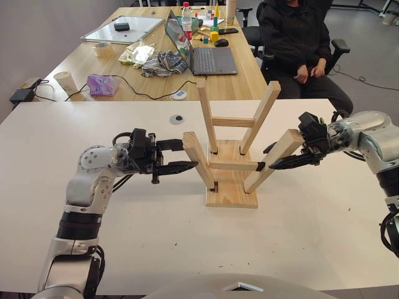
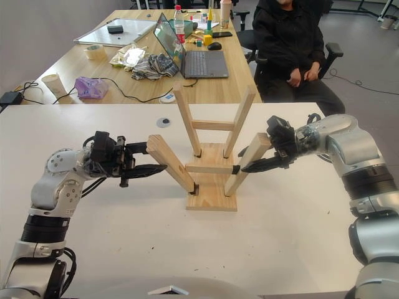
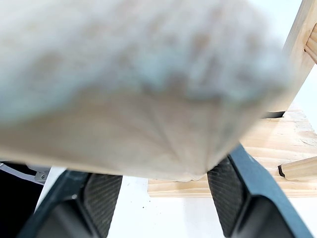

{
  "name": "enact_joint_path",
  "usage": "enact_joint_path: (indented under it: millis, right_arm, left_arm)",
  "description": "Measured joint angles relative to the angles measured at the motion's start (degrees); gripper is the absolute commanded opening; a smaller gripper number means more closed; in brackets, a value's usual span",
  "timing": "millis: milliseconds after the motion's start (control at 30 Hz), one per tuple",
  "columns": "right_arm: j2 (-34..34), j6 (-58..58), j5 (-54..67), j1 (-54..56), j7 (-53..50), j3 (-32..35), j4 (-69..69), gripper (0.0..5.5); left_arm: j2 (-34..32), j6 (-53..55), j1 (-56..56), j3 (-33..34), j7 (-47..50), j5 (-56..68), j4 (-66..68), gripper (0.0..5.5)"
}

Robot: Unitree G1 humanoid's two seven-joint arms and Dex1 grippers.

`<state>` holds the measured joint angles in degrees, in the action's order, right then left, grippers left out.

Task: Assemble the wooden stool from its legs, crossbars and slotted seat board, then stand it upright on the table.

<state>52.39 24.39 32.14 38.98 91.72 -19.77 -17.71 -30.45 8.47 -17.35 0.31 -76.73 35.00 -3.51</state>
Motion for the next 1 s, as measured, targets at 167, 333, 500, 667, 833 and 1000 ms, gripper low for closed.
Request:
enact_joint_path:
  millis: [167,333,500,667,833,1000]
  right_arm:
    - [0.0,0.0,0.0,0.0,0.0,0.0,-0.1,2.35]
    - [-0.1,0.0,0.0,0.1,0.0,0.0,-0.2,2.35]
    - [-0.1,0.0,0.0,0.3,0.0,-0.3,-0.3,2.35]
    - [-0.1,-0.1,-0.1,0.5,0.1,-0.4,-0.5,2.35]
    - [-0.1,-0.3,-0.1,0.3,0.2,-0.4,-0.4,2.35]
    - [-0.1,-0.4,-0.1,0.1,0.2,-0.2,-0.4,2.35]
  left_arm:
    - [1.2,0.8,0.4,1.8,0.8,2.5,0.0,1.99]
    - [2.0,0.5,2.2,2.4,0.6,3.2,3.4,1.99]
    - [2.4,-2.0,3.4,3.3,-0.4,3.5,6.8,1.99]
    - [2.2,-2.8,4.3,2.4,-1.4,1.9,8.7,1.99]
    - [-0.3,-1.2,4.2,2.3,-2.7,1.8,5.8,1.99]
    - [-2.4,1.2,3.2,3.4,-3.2,2.9,2.7,1.99]
